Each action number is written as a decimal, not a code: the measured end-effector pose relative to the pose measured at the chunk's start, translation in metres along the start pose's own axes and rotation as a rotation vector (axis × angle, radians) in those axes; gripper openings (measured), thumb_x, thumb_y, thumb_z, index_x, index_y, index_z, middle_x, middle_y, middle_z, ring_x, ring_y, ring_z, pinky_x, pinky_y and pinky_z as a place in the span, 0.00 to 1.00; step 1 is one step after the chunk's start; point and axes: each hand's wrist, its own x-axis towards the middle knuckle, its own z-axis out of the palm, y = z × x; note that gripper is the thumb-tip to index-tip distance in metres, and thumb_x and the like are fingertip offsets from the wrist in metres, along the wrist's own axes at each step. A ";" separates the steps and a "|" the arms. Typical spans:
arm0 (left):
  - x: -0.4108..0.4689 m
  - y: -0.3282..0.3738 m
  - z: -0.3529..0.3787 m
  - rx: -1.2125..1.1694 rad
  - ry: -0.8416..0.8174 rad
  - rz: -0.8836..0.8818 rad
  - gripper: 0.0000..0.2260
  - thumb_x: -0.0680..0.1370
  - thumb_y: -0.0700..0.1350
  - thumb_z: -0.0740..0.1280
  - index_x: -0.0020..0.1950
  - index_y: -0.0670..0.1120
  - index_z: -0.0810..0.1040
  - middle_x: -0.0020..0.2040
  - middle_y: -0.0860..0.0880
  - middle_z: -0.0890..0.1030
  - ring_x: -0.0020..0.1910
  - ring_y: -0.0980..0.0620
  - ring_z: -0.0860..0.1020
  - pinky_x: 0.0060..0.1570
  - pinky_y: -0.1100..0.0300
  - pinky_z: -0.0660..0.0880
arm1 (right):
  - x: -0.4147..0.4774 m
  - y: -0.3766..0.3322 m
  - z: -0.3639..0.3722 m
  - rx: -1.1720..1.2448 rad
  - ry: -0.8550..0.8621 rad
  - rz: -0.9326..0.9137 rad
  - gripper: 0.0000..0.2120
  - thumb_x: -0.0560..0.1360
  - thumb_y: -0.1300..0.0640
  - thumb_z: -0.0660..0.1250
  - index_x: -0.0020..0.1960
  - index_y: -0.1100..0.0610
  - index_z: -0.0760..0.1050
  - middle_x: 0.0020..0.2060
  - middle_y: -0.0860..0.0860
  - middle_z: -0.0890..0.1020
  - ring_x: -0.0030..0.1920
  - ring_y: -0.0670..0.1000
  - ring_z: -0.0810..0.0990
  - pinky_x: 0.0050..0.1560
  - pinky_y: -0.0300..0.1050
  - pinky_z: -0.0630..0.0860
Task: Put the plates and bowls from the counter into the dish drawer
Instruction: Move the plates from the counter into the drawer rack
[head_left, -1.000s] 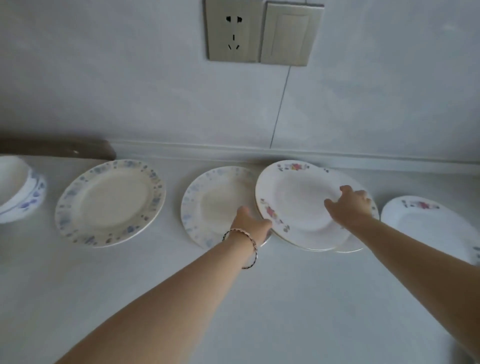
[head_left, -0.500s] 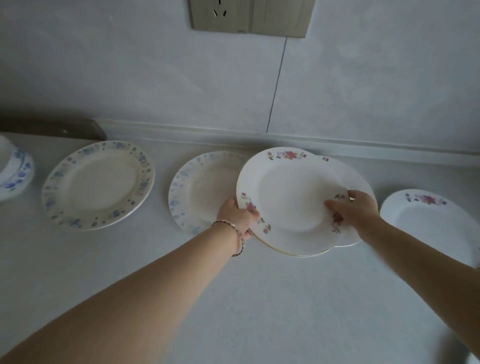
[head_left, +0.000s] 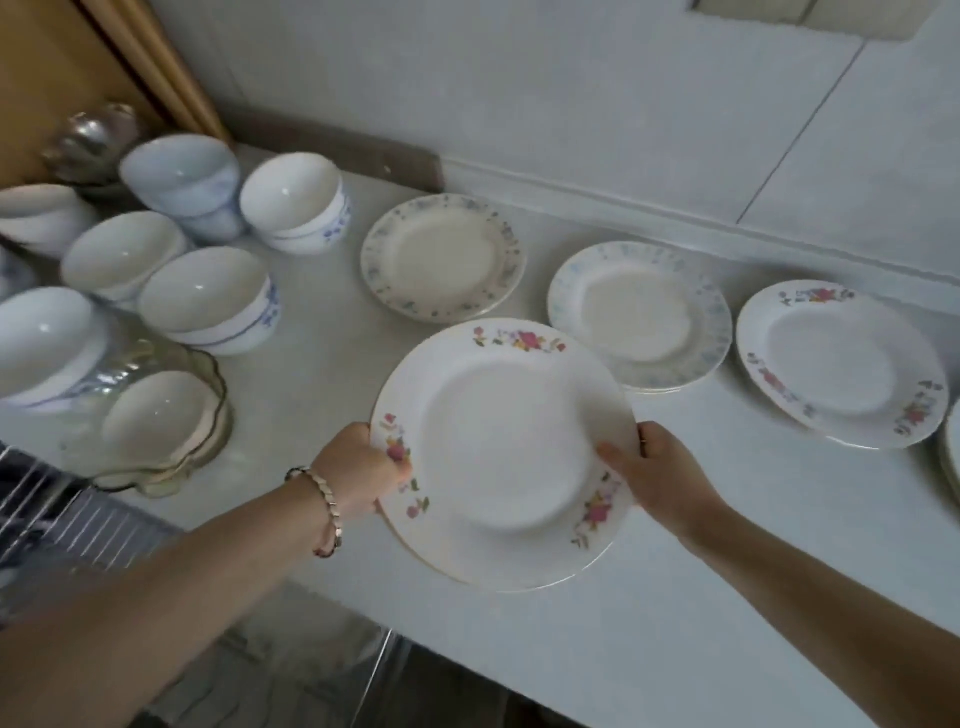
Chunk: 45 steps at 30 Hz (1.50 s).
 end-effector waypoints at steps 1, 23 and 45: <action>-0.003 -0.020 -0.017 0.005 0.025 -0.011 0.05 0.72 0.36 0.68 0.36 0.42 0.78 0.46 0.34 0.82 0.50 0.37 0.81 0.55 0.40 0.77 | -0.011 -0.007 0.021 -0.010 -0.010 -0.016 0.15 0.74 0.52 0.64 0.51 0.64 0.74 0.45 0.58 0.82 0.48 0.60 0.81 0.48 0.54 0.77; 0.015 -0.352 -0.225 0.170 0.051 -0.256 0.11 0.74 0.32 0.63 0.33 0.42 0.71 0.32 0.47 0.75 0.41 0.47 0.76 0.40 0.61 0.72 | -0.158 -0.020 0.385 0.002 -0.194 0.120 0.19 0.77 0.52 0.63 0.65 0.59 0.69 0.48 0.50 0.79 0.46 0.51 0.80 0.39 0.37 0.78; 0.181 -0.351 -0.089 0.364 0.029 -0.181 0.16 0.78 0.39 0.61 0.66 0.38 0.70 0.65 0.40 0.75 0.64 0.41 0.74 0.62 0.54 0.70 | -0.035 0.063 0.466 0.046 0.244 0.636 0.19 0.73 0.65 0.58 0.64 0.63 0.68 0.63 0.63 0.70 0.61 0.63 0.73 0.59 0.51 0.73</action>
